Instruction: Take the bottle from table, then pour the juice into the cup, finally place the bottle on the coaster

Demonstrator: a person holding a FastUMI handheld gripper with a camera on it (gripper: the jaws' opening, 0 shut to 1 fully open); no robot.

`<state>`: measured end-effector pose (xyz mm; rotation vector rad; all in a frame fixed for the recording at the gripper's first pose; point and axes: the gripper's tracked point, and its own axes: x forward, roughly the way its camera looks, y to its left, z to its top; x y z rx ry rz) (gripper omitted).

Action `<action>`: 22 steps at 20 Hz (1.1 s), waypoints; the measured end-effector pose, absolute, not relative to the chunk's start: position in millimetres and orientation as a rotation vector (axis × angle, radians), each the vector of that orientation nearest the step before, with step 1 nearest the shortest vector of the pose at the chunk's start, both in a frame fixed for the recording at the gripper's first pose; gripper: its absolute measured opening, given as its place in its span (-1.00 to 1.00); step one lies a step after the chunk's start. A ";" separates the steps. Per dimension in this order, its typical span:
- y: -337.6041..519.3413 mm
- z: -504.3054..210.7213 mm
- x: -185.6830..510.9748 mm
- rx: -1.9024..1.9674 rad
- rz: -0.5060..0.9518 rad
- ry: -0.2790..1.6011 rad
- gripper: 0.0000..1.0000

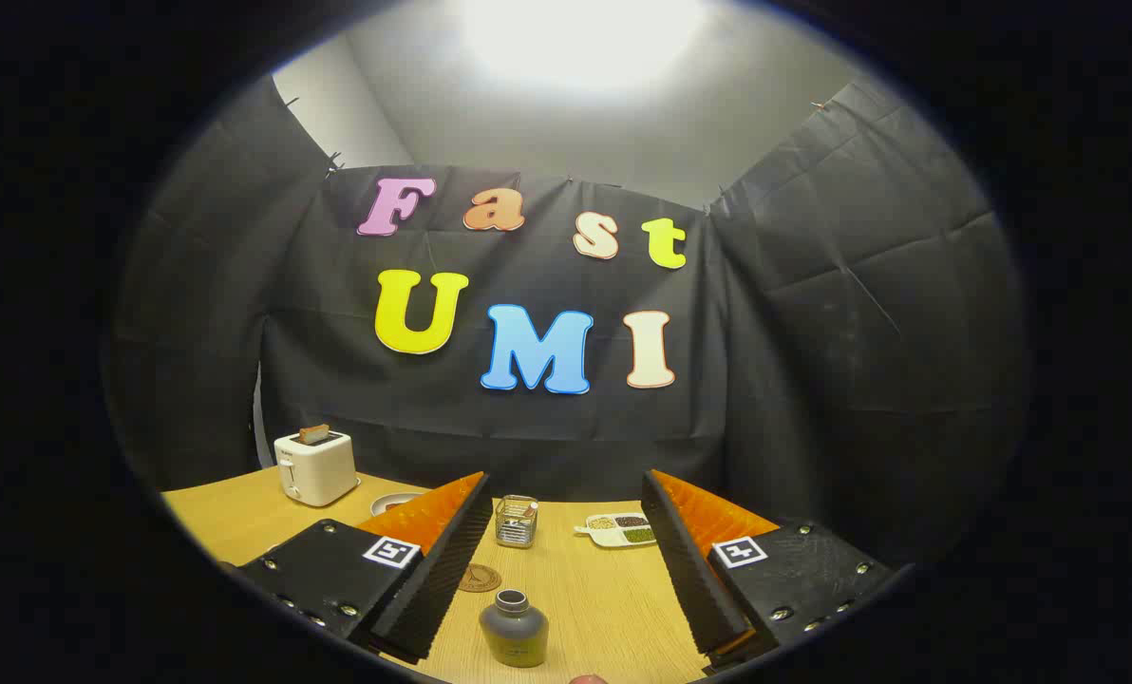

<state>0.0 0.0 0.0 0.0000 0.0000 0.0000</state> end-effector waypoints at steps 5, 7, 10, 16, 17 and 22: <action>4.3 0.9 -1.2 -0.012 0.011 -0.009 0.93; 7.1 -1.4 -1.5 -0.001 0.019 -0.004 0.93; 7.3 -4.7 -0.8 0.001 0.020 0.001 0.93; 10.9 -3.1 2.8 0.010 0.030 -0.006 0.93; 11.3 -4.3 3.2 0.012 0.031 -0.006 0.93; 11.6 -8.4 3.6 0.022 0.035 -0.002 0.93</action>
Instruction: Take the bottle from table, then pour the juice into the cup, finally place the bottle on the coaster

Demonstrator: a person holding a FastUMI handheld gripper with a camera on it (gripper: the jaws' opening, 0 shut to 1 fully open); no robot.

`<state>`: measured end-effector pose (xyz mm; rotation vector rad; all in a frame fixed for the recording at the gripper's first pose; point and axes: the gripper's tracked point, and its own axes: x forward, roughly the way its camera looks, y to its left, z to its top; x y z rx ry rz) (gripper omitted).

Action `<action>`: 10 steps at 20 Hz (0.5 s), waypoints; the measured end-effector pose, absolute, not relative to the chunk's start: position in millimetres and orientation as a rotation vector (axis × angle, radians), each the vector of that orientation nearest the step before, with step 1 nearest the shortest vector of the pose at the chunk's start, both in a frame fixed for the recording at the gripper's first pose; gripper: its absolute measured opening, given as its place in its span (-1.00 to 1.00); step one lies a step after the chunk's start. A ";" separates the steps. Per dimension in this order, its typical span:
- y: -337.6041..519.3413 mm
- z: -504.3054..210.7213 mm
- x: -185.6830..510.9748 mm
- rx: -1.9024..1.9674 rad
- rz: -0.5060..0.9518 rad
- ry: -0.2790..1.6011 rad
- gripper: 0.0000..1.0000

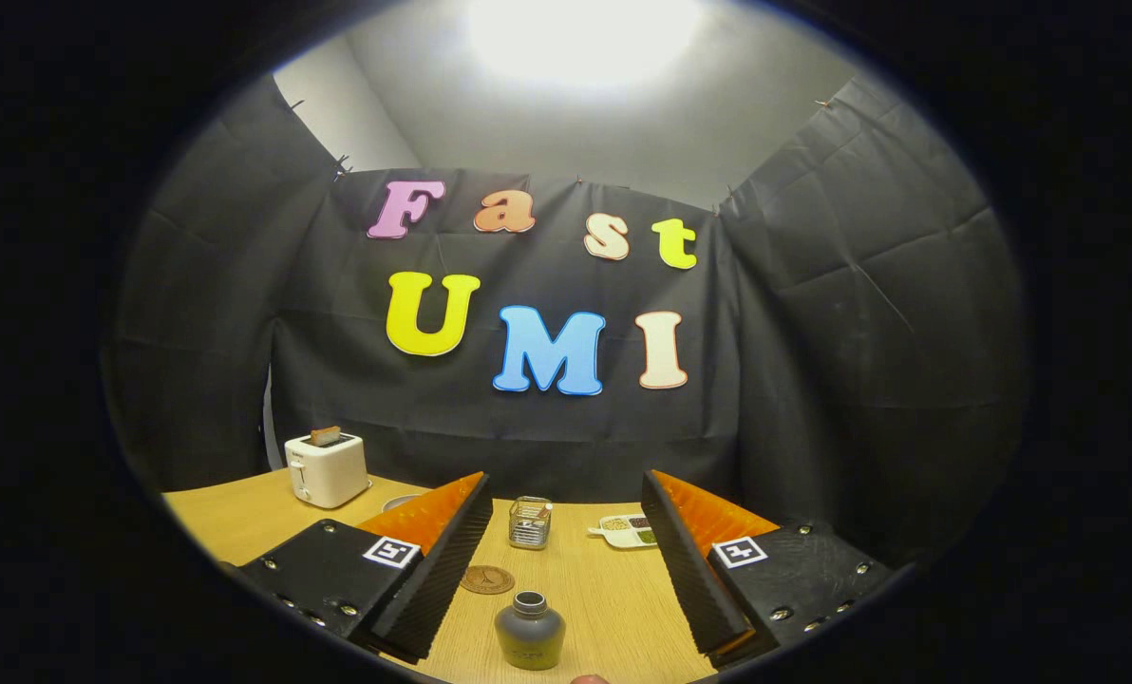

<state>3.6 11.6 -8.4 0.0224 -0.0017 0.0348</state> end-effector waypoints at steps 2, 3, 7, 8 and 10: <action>14.0 -10.3 2.5 0.037 0.043 -0.005 0.93; 14.9 -10.7 2.8 0.049 0.048 -0.010 0.93; 15.7 -20.2 4.4 0.087 0.051 -0.013 0.93; 14.1 -23.0 5.6 0.094 0.046 -0.013 0.93; 13.4 -29.6 7.8 0.097 0.045 -0.009 0.93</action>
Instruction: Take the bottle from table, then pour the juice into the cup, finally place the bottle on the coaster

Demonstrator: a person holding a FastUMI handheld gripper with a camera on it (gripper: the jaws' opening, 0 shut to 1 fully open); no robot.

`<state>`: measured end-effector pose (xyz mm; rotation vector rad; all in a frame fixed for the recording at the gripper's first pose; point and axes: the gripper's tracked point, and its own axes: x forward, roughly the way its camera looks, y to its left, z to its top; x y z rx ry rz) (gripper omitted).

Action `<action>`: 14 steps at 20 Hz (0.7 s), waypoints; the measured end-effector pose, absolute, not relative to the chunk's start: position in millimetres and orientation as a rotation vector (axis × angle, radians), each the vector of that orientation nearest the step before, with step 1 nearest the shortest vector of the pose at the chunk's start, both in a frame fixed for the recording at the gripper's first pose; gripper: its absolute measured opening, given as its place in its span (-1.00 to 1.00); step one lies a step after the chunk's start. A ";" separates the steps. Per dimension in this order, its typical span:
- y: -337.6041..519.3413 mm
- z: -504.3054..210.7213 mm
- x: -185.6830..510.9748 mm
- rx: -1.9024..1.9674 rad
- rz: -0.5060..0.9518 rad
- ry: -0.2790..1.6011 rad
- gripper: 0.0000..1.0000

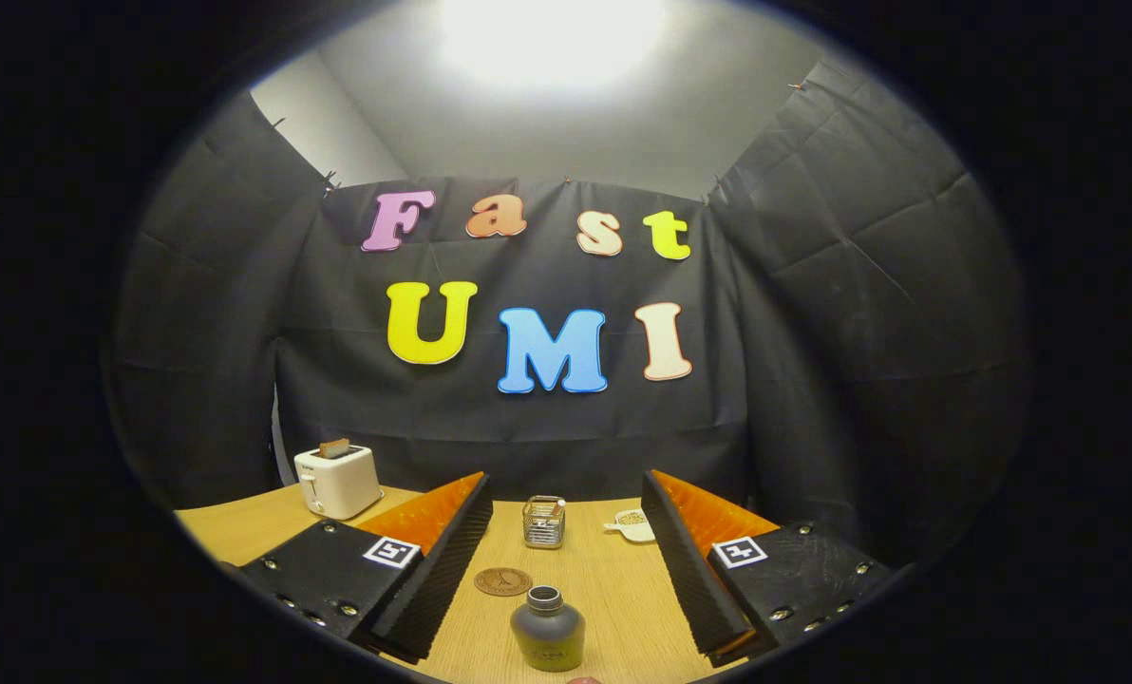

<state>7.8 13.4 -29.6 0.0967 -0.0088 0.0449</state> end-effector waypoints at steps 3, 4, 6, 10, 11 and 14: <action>20.4 -44.2 9.3 0.070 0.079 0.007 0.93; 21.7 -49.5 9.9 0.062 0.086 0.012 0.93; 26.6 -61.3 10.9 0.068 0.100 0.028 0.93; 35.4 -88.2 15.4 0.044 0.129 0.070 0.93; 36.9 -94.2 16.3 0.041 0.134 0.079 0.93; 38.2 -117.0 21.1 0.038 0.140 0.127 0.93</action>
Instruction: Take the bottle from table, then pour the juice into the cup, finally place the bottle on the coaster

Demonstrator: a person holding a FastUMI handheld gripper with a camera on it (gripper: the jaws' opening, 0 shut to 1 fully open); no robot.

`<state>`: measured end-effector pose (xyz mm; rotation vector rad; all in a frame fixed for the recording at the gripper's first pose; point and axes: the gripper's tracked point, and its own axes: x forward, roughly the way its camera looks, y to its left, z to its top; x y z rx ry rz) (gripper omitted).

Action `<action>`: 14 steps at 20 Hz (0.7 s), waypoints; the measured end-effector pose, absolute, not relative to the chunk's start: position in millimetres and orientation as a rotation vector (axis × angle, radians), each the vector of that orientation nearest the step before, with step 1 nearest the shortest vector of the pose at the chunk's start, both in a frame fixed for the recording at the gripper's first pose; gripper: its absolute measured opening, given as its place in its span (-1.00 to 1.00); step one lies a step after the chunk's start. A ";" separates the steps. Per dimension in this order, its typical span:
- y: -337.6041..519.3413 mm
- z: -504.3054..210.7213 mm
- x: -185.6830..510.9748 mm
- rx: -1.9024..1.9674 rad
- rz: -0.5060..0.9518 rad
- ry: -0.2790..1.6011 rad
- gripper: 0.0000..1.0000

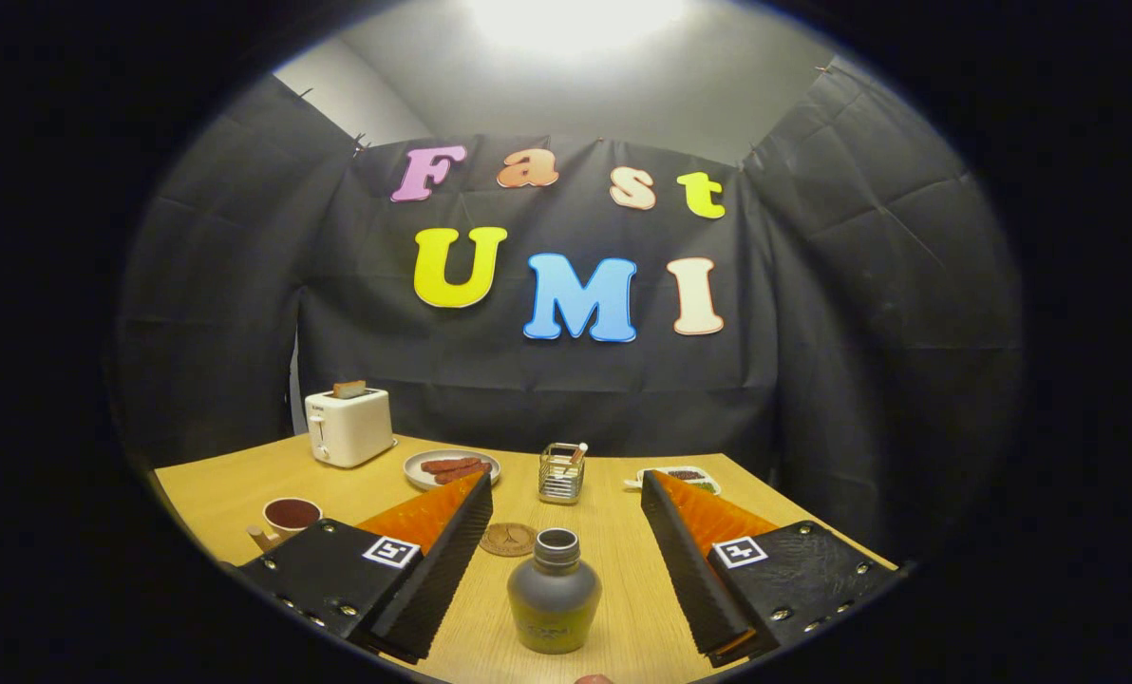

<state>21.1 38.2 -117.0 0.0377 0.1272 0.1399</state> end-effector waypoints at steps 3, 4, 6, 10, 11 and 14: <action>39.9 -136.1 25.2 0.035 0.142 0.170 0.93; 41.2 -141.1 25.6 0.032 0.144 0.181 0.93; 43.3 -153.8 26.6 0.026 0.148 0.207 0.93; 43.7 -175.0 25.4 0.020 0.147 0.252 0.94; 45.1 -179.3 25.1 0.022 0.151 0.258 0.94; 49.3 -190.5 24.9 0.015 0.161 0.278 0.93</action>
